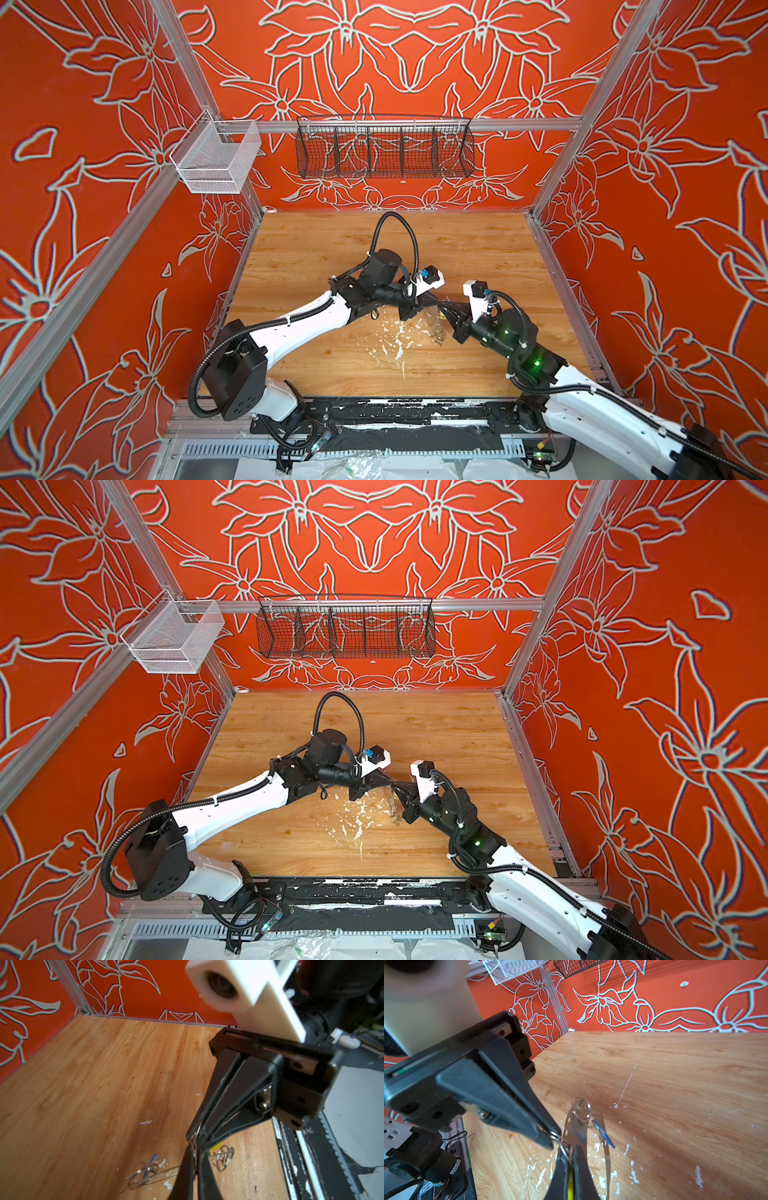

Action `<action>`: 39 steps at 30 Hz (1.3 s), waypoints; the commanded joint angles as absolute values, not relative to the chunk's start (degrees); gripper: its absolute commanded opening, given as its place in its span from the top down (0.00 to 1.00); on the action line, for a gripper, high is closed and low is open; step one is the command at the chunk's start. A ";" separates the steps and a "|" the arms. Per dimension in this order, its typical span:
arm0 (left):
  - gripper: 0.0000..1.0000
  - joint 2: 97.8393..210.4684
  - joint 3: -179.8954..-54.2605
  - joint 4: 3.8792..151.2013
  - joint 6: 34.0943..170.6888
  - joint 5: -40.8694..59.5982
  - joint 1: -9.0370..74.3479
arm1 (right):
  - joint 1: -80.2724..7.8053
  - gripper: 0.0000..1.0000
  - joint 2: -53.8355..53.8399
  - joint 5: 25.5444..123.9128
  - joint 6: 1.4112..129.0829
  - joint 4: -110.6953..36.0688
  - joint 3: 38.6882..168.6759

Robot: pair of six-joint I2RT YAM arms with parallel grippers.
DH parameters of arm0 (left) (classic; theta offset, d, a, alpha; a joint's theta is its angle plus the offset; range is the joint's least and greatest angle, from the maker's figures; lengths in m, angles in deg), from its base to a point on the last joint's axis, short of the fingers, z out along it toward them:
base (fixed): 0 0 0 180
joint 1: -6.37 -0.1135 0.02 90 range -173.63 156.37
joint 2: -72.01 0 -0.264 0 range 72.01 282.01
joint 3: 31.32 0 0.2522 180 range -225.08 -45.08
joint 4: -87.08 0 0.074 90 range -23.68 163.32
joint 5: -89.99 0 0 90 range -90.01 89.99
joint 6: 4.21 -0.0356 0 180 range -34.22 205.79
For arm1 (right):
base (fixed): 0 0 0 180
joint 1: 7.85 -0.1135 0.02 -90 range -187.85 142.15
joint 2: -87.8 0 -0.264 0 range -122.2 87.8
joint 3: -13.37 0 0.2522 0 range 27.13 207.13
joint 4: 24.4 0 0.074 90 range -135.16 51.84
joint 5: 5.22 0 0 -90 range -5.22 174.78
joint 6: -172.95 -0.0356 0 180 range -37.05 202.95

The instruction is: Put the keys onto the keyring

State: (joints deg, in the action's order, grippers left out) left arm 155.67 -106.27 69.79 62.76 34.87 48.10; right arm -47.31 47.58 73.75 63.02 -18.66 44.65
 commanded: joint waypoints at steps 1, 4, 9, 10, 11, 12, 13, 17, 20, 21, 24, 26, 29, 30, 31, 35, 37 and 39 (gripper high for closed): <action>1.00 155.81 -107.14 70.13 62.32 34.29 48.31 | -47.31 1.00 47.87 73.83 62.46 -15.16 45.90; 1.00 154.49 -105.45 72.56 62.89 32.99 48.29 | -47.23 1.00 47.81 75.61 61.09 -15.24 45.51; 1.00 148.56 -95.53 88.05 66.28 30.14 48.31 | -47.14 1.00 46.73 76.58 59.37 -13.90 44.67; 1.00 147.21 -92.53 93.10 67.42 30.14 48.33 | -47.14 1.00 46.14 76.41 59.10 -13.46 44.49; 1.00 146.06 -89.61 98.21 68.55 30.14 48.33 | -47.14 1.00 45.49 76.07 58.80 -12.77 44.53; 1.00 145.27 -87.54 101.90 69.34 30.19 48.25 | -47.14 1.00 44.85 75.72 58.63 -12.15 44.53; 1.00 144.61 -85.89 104.90 70.26 30.22 48.29 | -47.14 1.00 44.09 75.26 58.31 -11.37 44.53; 1.00 143.40 -83.70 109.33 72.52 29.40 48.29 | -47.14 1.00 41.20 72.68 58.07 -9.14 45.05; 1.00 143.69 -81.81 114.32 74.52 29.21 48.29 | -47.20 1.00 39.26 70.55 57.53 -7.47 45.58; 1.00 143.81 -81.32 115.59 74.98 29.18 48.28 | -47.23 1.00 38.67 70.02 57.31 -6.79 45.67; 1.00 144.01 -80.64 117.38 75.85 28.58 48.29 | -47.23 1.00 37.29 69.55 56.93 -5.92 45.85; 1.00 144.02 -80.18 118.47 76.35 28.22 48.25 | -47.23 1.00 36.83 70.54 56.60 -6.30 45.85; 1.00 143.91 -78.95 121.19 77.14 27.63 48.34 | -47.23 1.00 36.74 72.96 55.71 -8.29 46.17; 1.00 143.91 -78.57 121.96 77.30 27.38 48.30 | -47.23 1.00 36.81 73.54 55.54 -8.61 46.20; 1.00 143.92 -78.22 122.71 77.50 27.02 48.34 | -47.23 1.00 37.10 74.14 55.06 -8.93 46.07; 1.00 143.91 -77.05 125.00 78.18 26.24 48.29 | -47.23 1.00 38.97 75.81 52.08 -10.32 46.03; 1.00 143.91 -76.47 126.30 78.31 26.02 48.29 | -47.23 1.00 39.70 75.74 49.55 -10.27 45.98; 1.00 143.91 -76.02 127.49 78.59 25.83 48.29 | -47.23 1.00 39.85 75.63 46.16 -10.16 46.03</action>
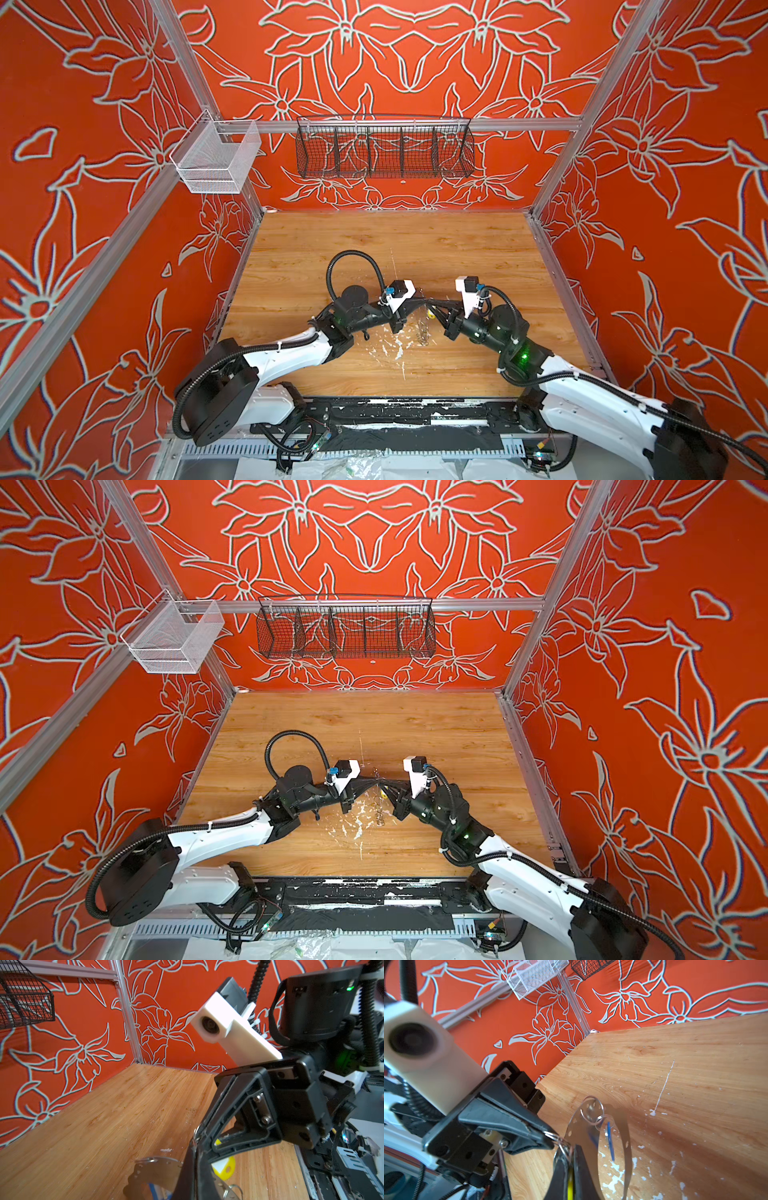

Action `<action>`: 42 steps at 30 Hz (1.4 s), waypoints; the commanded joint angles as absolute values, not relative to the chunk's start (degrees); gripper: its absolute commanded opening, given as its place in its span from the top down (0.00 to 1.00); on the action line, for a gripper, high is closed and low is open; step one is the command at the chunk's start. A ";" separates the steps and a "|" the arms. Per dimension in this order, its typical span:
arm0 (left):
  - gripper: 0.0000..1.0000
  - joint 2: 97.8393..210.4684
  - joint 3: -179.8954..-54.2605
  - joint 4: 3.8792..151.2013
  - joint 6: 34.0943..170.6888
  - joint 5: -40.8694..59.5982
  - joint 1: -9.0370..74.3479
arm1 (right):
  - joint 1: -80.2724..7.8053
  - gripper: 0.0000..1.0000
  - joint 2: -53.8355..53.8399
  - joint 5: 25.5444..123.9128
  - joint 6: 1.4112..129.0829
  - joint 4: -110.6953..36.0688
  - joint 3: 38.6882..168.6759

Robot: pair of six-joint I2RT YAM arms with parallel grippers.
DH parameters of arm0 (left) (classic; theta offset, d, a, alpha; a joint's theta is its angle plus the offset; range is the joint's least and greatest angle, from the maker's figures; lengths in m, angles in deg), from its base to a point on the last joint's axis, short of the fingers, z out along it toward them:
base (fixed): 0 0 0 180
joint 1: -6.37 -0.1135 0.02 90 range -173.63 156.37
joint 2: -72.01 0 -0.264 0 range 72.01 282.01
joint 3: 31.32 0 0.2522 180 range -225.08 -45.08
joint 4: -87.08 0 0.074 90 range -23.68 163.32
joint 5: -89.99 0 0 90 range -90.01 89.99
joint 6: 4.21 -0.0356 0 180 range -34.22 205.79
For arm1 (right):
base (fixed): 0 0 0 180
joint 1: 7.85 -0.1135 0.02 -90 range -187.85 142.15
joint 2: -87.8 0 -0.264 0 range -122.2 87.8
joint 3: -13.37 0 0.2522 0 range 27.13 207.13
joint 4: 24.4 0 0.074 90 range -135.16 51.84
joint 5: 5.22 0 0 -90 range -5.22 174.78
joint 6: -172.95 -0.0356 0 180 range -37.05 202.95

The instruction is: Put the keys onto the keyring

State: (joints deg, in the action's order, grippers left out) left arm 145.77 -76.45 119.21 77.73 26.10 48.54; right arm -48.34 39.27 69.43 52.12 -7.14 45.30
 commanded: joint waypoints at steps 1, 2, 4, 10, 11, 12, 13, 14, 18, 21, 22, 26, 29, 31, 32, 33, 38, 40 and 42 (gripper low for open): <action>1.00 143.88 -75.92 127.61 78.58 25.84 48.29 | -47.23 1.00 39.64 75.55 44.51 -10.42 46.32; 1.00 143.74 -75.85 127.53 78.58 25.84 48.33 | -47.31 1.00 39.38 75.53 43.37 -11.49 46.87; 1.00 143.49 -75.74 127.50 78.50 25.83 48.31 | -47.40 1.00 38.94 75.94 42.18 -13.95 48.01; 1.00 142.56 -75.31 127.34 78.62 25.33 48.29 | -47.65 1.00 38.83 78.90 40.07 -18.32 49.52; 1.00 142.42 -75.45 126.78 78.50 25.22 48.29 | -47.71 1.00 39.13 79.29 40.14 -18.92 49.81; 1.00 142.33 -75.64 126.23 78.34 25.07 48.31 | -47.75 1.00 39.40 79.48 40.40 -19.53 50.07; 0.98 142.27 -76.19 125.24 78.16 24.97 48.29 | -47.79 1.00 39.71 79.63 41.10 -20.31 50.53; 0.89 142.24 -76.67 123.90 78.06 24.88 48.29 | -47.98 1.00 40.21 79.76 41.85 -21.17 51.03; 0.68 142.11 -78.53 119.34 76.89 25.84 48.29 | -48.69 1.00 41.00 80.08 45.23 -23.88 53.06; 0.59 142.02 -80.14 116.10 75.76 25.48 48.31 | -49.28 1.00 41.18 81.69 47.77 -25.95 54.34; 0.58 141.82 -80.84 114.19 75.39 25.61 48.36 | -49.41 1.00 41.25 82.23 48.73 -26.20 54.44; 0.54 141.36 -82.82 108.68 73.20 26.75 48.29 | -49.51 1.00 41.23 84.56 51.74 -28.78 55.42; 0.53 141.54 -84.80 104.05 71.55 27.59 48.29 | -49.44 1.00 42.06 85.80 53.43 -29.28 55.32; 0.53 141.99 -86.28 100.80 69.96 28.52 48.31 | -49.50 1.00 42.62 86.51 54.45 -29.94 55.31; 0.53 142.44 -87.16 99.20 69.11 28.87 48.29 | -49.51 1.00 42.94 86.67 55.02 -30.16 55.24; 0.53 142.70 -87.98 97.88 68.55 28.99 48.30 | -49.50 1.00 43.27 86.63 55.52 -30.13 55.05; 0.53 144.62 -91.36 91.74 66.74 28.57 48.29 | -49.51 1.00 44.97 84.28 58.27 -27.79 53.31; 0.53 145.44 -92.78 89.83 66.37 28.45 48.31 | -49.50 1.00 45.39 83.84 58.74 -26.78 52.49; 0.53 146.16 -94.20 87.28 65.61 29.73 48.31 | -49.51 1.00 45.28 83.91 59.00 -26.61 52.22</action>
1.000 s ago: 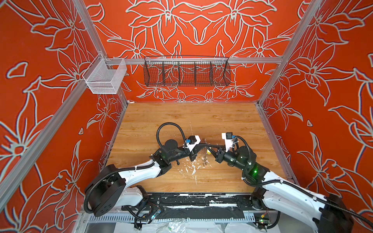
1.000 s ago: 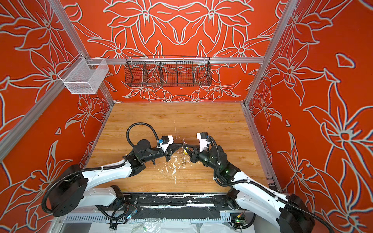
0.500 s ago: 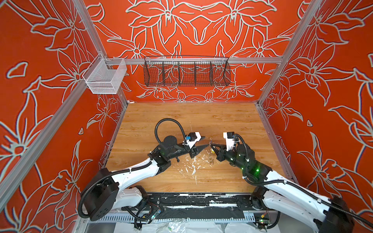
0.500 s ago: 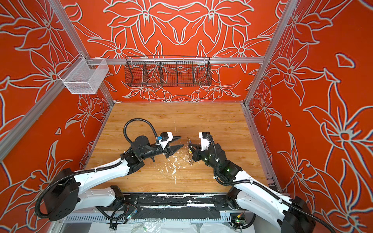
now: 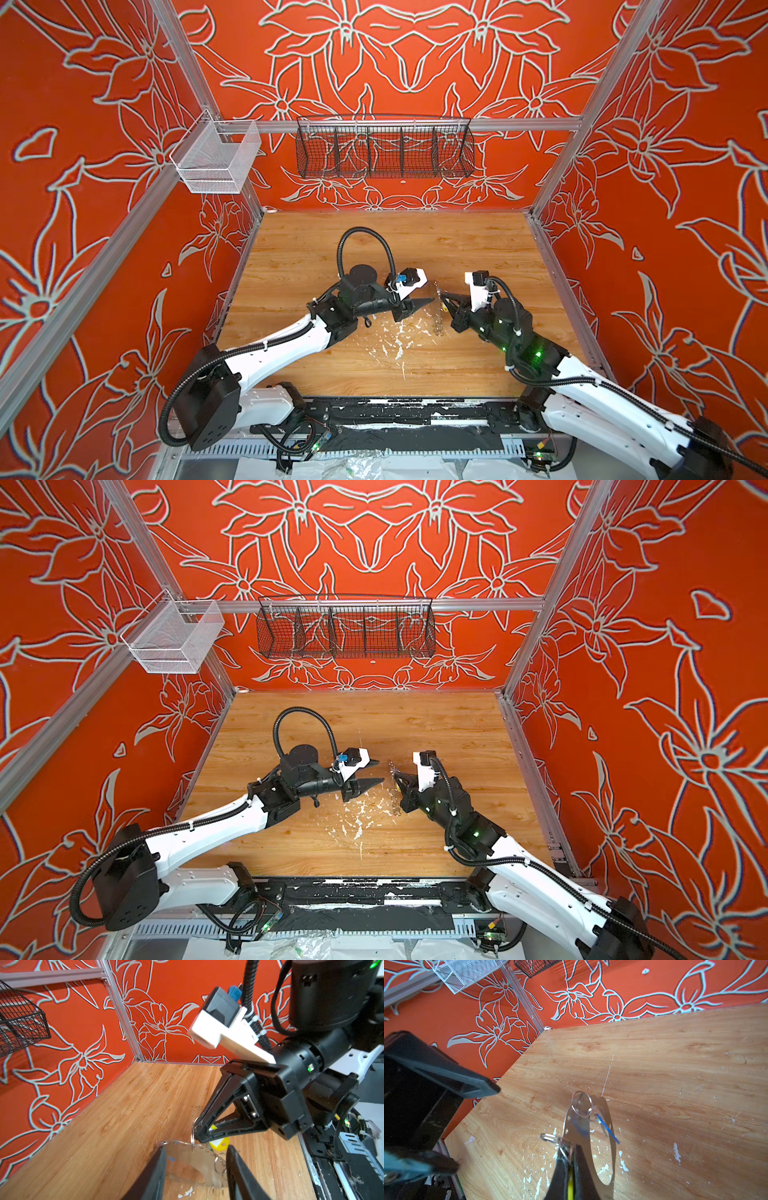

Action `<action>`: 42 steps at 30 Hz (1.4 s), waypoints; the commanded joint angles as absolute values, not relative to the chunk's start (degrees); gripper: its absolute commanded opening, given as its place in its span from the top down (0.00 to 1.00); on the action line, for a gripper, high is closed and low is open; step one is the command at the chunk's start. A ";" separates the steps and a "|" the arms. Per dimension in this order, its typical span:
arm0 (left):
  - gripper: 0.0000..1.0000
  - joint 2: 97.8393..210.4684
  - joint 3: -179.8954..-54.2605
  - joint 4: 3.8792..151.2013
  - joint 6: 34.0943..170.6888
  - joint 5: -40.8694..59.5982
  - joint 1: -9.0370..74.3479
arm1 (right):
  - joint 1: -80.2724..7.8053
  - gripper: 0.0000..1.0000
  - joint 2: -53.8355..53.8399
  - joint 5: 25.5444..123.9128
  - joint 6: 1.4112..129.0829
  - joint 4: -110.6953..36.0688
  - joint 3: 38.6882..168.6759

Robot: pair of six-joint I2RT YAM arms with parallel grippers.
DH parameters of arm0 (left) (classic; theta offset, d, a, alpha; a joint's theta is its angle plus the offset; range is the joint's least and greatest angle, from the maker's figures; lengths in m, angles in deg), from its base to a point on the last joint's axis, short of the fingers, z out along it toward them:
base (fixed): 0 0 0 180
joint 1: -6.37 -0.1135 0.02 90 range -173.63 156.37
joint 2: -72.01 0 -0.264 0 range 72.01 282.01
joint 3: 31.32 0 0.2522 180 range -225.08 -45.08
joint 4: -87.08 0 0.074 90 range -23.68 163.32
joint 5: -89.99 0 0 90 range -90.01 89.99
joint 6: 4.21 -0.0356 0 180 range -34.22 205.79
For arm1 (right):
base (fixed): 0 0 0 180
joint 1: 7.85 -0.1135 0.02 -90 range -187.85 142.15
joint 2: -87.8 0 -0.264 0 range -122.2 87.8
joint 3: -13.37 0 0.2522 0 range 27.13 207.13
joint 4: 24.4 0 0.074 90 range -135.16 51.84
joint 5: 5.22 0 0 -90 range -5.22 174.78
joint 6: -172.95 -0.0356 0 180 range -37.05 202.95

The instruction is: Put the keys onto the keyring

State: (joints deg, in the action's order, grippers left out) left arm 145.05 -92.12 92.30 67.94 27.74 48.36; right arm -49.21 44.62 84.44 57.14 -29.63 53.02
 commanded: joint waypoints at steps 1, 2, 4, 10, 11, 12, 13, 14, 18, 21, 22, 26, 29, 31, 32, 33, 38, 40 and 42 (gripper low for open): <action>0.53 146.49 -94.78 86.15 65.12 30.42 48.34 | -49.51 1.00 45.11 83.99 59.04 -26.73 52.35; 0.53 146.90 -95.12 85.62 64.78 30.65 48.28 | -49.51 1.00 44.88 83.99 59.08 -26.87 52.51; 0.53 147.87 -95.95 85.08 64.50 29.71 48.37 | -49.51 1.00 44.47 83.84 59.11 -26.87 52.69; 0.53 150.26 -98.46 82.22 64.43 26.88 48.58 | -49.66 1.00 43.17 82.45 59.44 -26.31 52.92; 0.53 150.62 -98.85 81.88 64.34 26.50 48.48 | -49.64 1.00 42.96 82.11 59.47 -26.11 52.89; 0.53 151.14 -99.57 81.00 64.26 26.08 48.55 | -49.75 1.00 42.72 81.62 59.60 -25.75 53.01; 0.53 151.52 -100.29 79.87 64.19 25.85 48.56 | -49.74 1.00 42.49 81.26 59.78 -25.75 53.08; 0.54 151.98 -100.82 79.06 63.96 25.60 48.64 | -49.86 1.00 42.27 80.93 59.91 -25.68 53.17; 0.54 153.59 -102.38 77.63 63.73 23.89 48.90 | -50.21 1.00 41.58 80.61 60.23 -25.54 53.59; 0.59 154.57 -103.65 75.90 63.79 23.78 49.09 | -50.50 1.00 41.12 80.04 60.48 -25.16 53.67; 0.61 154.79 -103.70 75.87 63.61 23.69 49.15 | -50.56 1.00 40.89 79.99 60.62 -25.24 53.76; 0.74 155.38 -104.46 75.01 63.20 23.31 49.19 | -50.78 1.00 41.09 80.82 60.27 -25.34 53.52; 0.87 155.42 -104.43 74.77 62.97 23.38 49.25 | -50.82 1.00 41.54 81.60 59.44 -24.40 52.73; 0.95 155.45 -104.40 74.99 62.80 23.39 49.30 | -50.76 1.00 41.56 81.65 59.11 -24.12 52.50; 1.00 155.44 -104.56 74.83 62.88 23.52 49.24 | -50.82 1.00 41.49 81.71 58.83 -23.87 52.44; 1.00 155.46 -104.53 74.73 62.85 23.71 49.21 | -50.83 1.00 41.48 81.70 58.77 -23.68 52.33; 1.00 155.07 -103.77 76.10 63.14 23.69 49.20 | -50.82 1.00 40.40 85.21 56.18 -23.41 51.92; 1.00 154.11 -102.68 77.85 63.69 23.58 49.24 | -50.69 1.00 39.73 87.33 54.54 -23.95 51.82; 1.00 152.09 -99.09 83.10 65.03 22.74 49.25 | -50.28 1.00 39.00 89.15 52.83 -24.78 51.82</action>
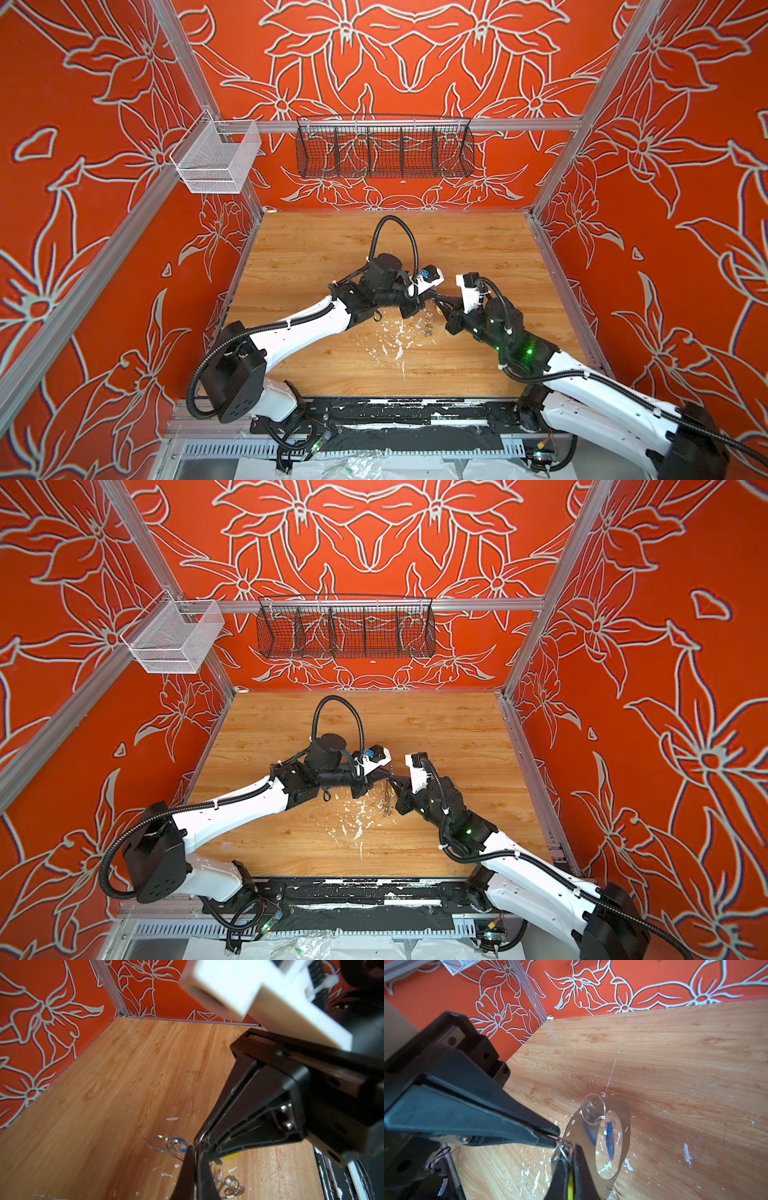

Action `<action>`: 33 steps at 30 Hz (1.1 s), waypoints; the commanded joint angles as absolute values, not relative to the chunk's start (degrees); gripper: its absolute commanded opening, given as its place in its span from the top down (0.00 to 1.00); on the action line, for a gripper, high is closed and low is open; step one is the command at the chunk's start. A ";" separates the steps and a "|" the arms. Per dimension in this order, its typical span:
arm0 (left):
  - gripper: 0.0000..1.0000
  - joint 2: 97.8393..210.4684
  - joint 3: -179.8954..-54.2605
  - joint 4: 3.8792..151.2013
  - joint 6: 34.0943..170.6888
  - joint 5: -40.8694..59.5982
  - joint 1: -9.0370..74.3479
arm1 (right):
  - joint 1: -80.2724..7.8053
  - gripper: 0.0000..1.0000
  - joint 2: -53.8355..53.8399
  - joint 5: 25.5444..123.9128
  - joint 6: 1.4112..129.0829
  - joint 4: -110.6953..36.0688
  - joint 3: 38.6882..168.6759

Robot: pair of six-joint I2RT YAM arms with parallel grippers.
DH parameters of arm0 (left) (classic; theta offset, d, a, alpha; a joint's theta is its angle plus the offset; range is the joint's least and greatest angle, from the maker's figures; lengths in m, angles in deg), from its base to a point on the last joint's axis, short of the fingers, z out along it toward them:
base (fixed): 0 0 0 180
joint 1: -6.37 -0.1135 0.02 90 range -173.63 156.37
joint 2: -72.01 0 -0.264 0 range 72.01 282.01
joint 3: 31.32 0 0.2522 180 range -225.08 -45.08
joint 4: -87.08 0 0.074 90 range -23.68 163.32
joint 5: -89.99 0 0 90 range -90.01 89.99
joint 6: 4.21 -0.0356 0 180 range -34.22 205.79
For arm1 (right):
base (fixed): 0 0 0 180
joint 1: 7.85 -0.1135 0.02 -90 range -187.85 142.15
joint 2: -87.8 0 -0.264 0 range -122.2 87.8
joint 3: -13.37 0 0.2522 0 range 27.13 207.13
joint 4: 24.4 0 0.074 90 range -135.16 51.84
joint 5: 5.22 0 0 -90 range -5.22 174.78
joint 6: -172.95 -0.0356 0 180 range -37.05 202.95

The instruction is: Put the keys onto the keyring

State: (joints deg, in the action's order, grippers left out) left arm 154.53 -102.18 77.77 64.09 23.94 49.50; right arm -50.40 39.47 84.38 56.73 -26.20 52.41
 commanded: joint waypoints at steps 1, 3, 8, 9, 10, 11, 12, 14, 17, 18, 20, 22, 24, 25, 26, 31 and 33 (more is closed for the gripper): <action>1.00 150.78 -96.63 87.56 66.38 21.70 49.22 | -50.08 1.00 38.67 89.70 52.27 -25.02 51.66; 1.00 147.93 -89.83 98.68 67.95 20.87 49.17 | -49.37 1.00 37.92 90.43 51.00 -24.53 50.87; 1.00 143.88 -82.09 110.90 70.70 20.58 49.23 | -48.35 1.00 35.20 87.67 48.59 -20.03 48.83; 1.00 143.65 -81.70 111.72 71.00 20.85 49.23 | -48.37 1.00 34.67 86.28 48.53 -18.93 48.84; 1.00 143.61 -81.33 112.77 71.24 20.91 49.19 | -48.37 1.00 34.15 85.16 48.34 -17.86 48.73; 1.00 143.69 -80.83 114.19 71.72 20.72 49.19 | -48.29 1.00 33.56 83.95 47.98 -16.79 48.75; 1.00 143.86 -80.28 115.77 72.34 20.53 49.17 | -48.37 1.00 33.04 82.68 47.65 -15.78 48.84; 1.00 144.28 -78.81 119.21 73.39 20.24 49.23 | -48.37 1.00 32.12 80.24 47.32 -13.87 48.98; 1.00 145.08 -77.01 124.47 74.94 19.20 49.17 | -48.37 1.00 31.04 78.71 46.87 -12.66 49.43; 1.00 145.41 -76.84 125.45 75.27 19.20 49.19 | -48.36 1.00 30.85 78.47 46.77 -12.09 49.34; 1.00 145.68 -77.27 125.05 75.67 19.35 49.18 | -48.37 1.00 30.50 78.24 46.86 -11.75 49.45; 1.00 145.45 -77.99 122.85 75.43 19.61 49.19 | -48.36 1.00 30.95 78.56 47.51 -12.65 49.75; 1.00 145.06 -79.00 119.91 74.78 18.79 49.17 | -48.37 1.00 32.14 79.83 48.41 -14.43 50.14; 0.96 144.88 -79.62 118.35 74.43 18.50 49.17 | -48.32 1.00 32.69 80.38 48.71 -15.00 49.99; 0.89 144.66 -80.38 116.26 74.04 18.29 49.17 | -48.34 1.00 33.44 80.89 49.12 -15.62 50.06; 0.73 143.73 -83.32 108.17 71.46 19.88 49.19 | -48.62 1.00 36.01 82.34 52.92 -20.59 51.88; 0.72 143.40 -84.50 105.49 70.39 20.52 49.17 | -48.89 1.00 36.74 83.11 54.64 -22.13 52.61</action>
